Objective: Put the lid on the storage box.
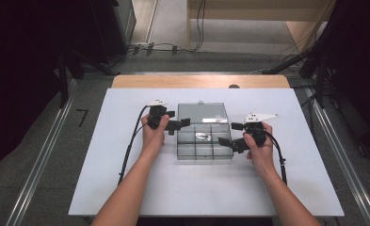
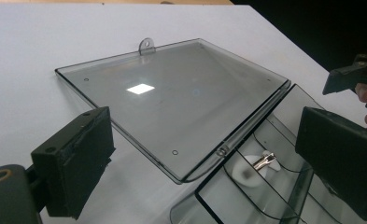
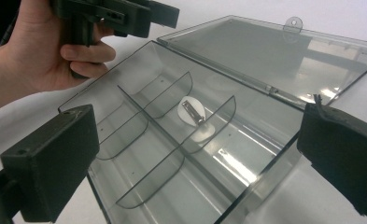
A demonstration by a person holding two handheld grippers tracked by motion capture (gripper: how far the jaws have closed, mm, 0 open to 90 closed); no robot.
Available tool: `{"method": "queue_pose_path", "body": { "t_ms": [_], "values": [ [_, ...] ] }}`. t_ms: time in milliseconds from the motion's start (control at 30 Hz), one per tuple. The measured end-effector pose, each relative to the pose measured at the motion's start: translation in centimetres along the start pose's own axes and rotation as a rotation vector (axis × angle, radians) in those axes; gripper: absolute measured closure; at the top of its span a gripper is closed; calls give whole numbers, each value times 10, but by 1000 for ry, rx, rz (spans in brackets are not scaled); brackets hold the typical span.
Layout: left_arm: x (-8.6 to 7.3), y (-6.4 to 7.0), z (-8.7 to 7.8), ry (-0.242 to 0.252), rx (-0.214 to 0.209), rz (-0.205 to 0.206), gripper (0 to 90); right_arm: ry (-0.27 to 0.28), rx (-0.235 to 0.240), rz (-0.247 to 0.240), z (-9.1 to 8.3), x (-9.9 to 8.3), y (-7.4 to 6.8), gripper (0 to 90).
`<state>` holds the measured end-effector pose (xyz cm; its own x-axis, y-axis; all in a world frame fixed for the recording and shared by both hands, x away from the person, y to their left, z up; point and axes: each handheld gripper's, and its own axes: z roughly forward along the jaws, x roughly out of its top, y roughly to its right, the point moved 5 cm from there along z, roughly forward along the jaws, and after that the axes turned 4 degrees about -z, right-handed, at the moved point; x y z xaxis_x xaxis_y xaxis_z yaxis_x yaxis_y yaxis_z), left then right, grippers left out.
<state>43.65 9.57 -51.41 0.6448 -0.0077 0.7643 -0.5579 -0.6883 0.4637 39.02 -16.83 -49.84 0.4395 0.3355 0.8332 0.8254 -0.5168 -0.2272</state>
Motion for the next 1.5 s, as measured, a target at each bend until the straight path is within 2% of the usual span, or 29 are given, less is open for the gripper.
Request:
{"method": "queue_pose_path", "body": {
  "t_ms": [167,233,467,567,767,933,1267,1333,1467,1500],
  "values": [
    [3,-2,5,-5,3,-45,66,-7,9,20,4,8,7,0],
    [2,-3,6,-16,14,-42,78,0,12,34,5,11,10,0],
    [4,-6,11,-19,15,-88,115,-18,-14,61,14,16,25,0],
    [3,-6,13,-32,24,-87,124,-22,-27,82,17,19,33,0],
    [4,-8,14,-29,27,-114,134,-15,-46,117,22,25,46,0],
    [5,-9,15,-34,36,-123,144,-26,-59,133,29,29,55,0],
    [3,-11,19,-51,61,-137,150,-23,-45,205,41,30,67,0],
    [3,-12,19,-55,63,-140,150,-23,-48,225,43,29,68,0],
    [3,-12,20,-56,66,-149,150,-44,-66,232,47,25,71,4],
    [2,-12,20,-58,66,-149,150,-44,-74,233,48,24,72,41]
  ]
}}
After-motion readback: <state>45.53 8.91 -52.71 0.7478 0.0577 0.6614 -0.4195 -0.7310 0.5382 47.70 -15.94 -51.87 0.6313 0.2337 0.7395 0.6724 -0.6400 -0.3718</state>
